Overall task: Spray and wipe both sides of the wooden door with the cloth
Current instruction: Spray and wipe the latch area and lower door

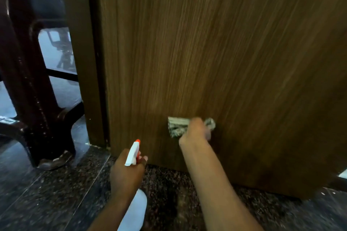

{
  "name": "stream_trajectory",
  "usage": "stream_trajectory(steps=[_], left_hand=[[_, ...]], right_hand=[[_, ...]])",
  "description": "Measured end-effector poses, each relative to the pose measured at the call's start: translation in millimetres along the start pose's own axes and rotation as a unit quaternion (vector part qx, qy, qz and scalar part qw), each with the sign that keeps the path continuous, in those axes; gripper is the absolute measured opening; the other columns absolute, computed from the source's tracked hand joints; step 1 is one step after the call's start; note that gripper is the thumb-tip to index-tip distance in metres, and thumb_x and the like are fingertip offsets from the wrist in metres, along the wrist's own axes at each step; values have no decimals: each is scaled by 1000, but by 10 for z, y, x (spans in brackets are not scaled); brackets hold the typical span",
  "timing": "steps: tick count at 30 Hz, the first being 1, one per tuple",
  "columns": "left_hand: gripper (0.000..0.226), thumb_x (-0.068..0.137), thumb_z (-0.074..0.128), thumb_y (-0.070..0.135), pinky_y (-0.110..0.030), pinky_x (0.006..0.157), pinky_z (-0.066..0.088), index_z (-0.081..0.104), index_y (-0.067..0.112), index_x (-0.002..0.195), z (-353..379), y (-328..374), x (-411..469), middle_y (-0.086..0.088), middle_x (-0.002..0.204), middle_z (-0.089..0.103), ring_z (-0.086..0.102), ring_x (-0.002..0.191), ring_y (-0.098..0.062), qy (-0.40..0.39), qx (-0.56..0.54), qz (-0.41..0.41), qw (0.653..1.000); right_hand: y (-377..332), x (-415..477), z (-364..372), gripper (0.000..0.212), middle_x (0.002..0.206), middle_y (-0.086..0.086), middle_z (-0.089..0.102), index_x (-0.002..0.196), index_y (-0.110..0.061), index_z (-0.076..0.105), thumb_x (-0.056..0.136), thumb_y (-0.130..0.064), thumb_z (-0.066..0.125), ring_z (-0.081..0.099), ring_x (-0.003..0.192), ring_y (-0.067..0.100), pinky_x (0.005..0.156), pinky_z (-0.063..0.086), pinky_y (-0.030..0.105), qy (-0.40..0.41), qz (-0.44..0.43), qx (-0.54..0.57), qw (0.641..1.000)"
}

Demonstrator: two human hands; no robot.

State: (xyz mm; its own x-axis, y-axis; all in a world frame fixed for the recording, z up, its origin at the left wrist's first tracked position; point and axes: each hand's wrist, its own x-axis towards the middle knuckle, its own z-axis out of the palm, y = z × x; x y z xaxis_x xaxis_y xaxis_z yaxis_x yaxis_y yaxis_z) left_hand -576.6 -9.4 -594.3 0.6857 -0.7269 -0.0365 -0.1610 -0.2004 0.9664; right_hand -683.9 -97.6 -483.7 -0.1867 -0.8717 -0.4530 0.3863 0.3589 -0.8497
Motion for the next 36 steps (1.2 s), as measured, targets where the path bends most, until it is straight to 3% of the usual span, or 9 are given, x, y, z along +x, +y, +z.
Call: stream_trajectory(steps=[3, 5, 9, 12, 16, 21, 25, 30, 36], left_hand=[[23, 76, 75, 24, -44, 81, 54, 64, 23, 97, -8, 67, 14, 1, 90, 67, 64, 87, -24, 7, -21, -10, 1000], [21, 76, 75, 25, -48, 79, 55, 59, 32, 88, 5, 188, 17, 7, 86, 66, 64, 83, -23, 0, -44, -5, 999], [24, 77, 72, 30, -49, 69, 57, 55, 47, 76, 20, 598, 47, 8, 80, 64, 64, 75, -20, -6, -67, 51, 996], [24, 79, 70, 31, -46, 67, 57, 54, 49, 81, 3, 961, 68, 6, 81, 63, 63, 74, -21, -10, -78, 103, 992], [22, 81, 68, 33, -46, 72, 58, 59, 32, 101, 43, 1226, 26, 2, 89, 66, 64, 82, -24, -19, -92, 123, 988], [23, 83, 66, 35, -44, 75, 58, 58, 28, 103, 198, 1646, -105, 2, 91, 65, 64, 84, -22, -47, -77, 111, 990], [21, 83, 65, 34, -38, 72, 58, 56, 31, 101, 255, 2247, -299, 6, 85, 65, 63, 80, -18, -67, -57, 103, 991], [16, 85, 64, 32, -31, 66, 55, 56, 31, 98, 217, 3440, -552, 12, 80, 62, 62, 76, -14, -107, -28, 72, 991], [14, 85, 63, 34, -30, 70, 54, 58, 26, 97, 119, 5135, -907, 9, 80, 62, 61, 77, -15, -153, 8, 58, 987]], right_hand=[[-450, -311, 270, 38, 121, 14, 63, 135, -10, 48, 98, -13, 53, 66, 103, 26, 77, 55, 33, 10, -89, 85, 992], [-587, -362, 327, 36, 114, 6, 64, 129, -17, 48, 95, -14, 59, 67, 96, 17, 81, 56, 31, -3, -139, 139, 980], [-406, -334, 104, 30, 106, -6, 66, 112, -31, 53, 92, -11, 65, 67, 93, 6, 91, 56, 36, -1, -235, 75, 969], [-232, -274, -194, 41, 110, -9, 65, 120, -30, 54, 88, -9, 69, 64, 99, 4, 94, 54, 34, 68, -317, 50, 945], [-256, -260, -514, 51, 123, -5, 60, 131, -31, 45, 90, -9, 65, 60, 109, 10, 95, 51, 33, 217, -399, -26, 891], [-573, -304, -695, 46, 116, -5, 61, 135, -22, 48, 93, -16, 65, 60, 103, 11, 87, 47, 26, 237, -308, -37, 921], [-1091, -385, -758, 19, 100, -4, 66, 111, -23, 59, 94, -17, 65, 65, 92, 16, 82, 51, 31, 221, -161, 22, 962], [-2123, -835, -804, 15, 103, 6, 69, 112, -17, 60, 98, -18, 59, 67, 94, 26, 93, 54, 47, 182, 5, 72, 981], [-3823, -1608, -893, 13, 97, 11, 68, 108, -12, 59, 100, -22, 54, 65, 86, 28, 77, 55, 40, 159, 103, 135, 973]])
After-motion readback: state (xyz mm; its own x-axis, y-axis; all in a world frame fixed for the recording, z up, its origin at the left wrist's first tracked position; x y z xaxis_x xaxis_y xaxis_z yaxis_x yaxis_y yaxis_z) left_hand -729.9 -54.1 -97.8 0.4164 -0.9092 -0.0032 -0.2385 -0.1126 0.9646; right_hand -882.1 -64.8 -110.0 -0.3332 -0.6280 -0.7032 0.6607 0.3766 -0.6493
